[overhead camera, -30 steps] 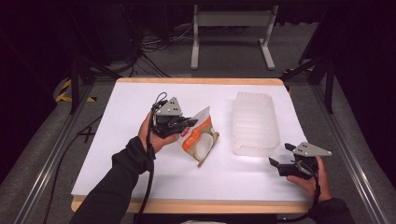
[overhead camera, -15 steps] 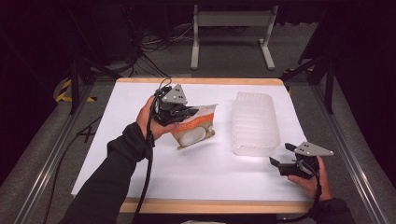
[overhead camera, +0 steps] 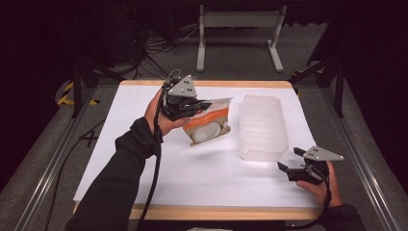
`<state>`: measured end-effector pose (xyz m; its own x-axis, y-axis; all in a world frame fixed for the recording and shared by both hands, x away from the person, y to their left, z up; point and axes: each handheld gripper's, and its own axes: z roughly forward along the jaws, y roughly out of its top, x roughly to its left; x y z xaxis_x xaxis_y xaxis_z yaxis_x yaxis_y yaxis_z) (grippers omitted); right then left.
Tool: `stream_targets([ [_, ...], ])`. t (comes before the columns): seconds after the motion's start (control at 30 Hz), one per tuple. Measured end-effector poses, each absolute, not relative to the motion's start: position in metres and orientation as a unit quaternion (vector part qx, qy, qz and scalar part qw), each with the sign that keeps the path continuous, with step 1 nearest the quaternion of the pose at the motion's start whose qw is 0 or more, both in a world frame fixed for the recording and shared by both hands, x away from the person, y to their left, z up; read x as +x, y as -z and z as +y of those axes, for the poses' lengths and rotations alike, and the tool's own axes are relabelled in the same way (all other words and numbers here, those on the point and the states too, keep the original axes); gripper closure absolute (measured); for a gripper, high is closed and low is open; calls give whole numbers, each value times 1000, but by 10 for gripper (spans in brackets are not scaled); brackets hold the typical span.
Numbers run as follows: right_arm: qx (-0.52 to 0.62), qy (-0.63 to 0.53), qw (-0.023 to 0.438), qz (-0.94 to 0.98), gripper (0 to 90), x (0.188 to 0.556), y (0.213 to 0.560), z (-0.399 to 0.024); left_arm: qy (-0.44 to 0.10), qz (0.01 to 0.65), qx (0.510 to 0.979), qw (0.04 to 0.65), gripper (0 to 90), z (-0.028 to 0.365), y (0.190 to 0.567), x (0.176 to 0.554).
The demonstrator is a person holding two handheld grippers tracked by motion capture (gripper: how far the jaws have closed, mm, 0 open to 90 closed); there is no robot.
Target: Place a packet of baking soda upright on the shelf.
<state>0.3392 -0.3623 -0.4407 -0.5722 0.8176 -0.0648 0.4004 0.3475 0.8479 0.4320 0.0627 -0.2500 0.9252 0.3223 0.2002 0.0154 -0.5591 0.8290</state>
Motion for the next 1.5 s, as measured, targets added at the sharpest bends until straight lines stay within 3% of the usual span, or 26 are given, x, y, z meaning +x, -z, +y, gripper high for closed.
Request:
stream_targets([
  [0.6, 389, -420, 257, 779, 137, 338, 441, -362, -144, 25, 850, 505, 897, 4, 230, 431],
  [1.1, 390, -430, 255, 773, 138, 337, 440, -365, -113, -35, 839, 532, 897, -70, 246, 437],
  [1.5, 389, -433, 254, 772, 138, 337, 440, -365, -102, -52, 835, 538, 897, -71, 253, 440],
])
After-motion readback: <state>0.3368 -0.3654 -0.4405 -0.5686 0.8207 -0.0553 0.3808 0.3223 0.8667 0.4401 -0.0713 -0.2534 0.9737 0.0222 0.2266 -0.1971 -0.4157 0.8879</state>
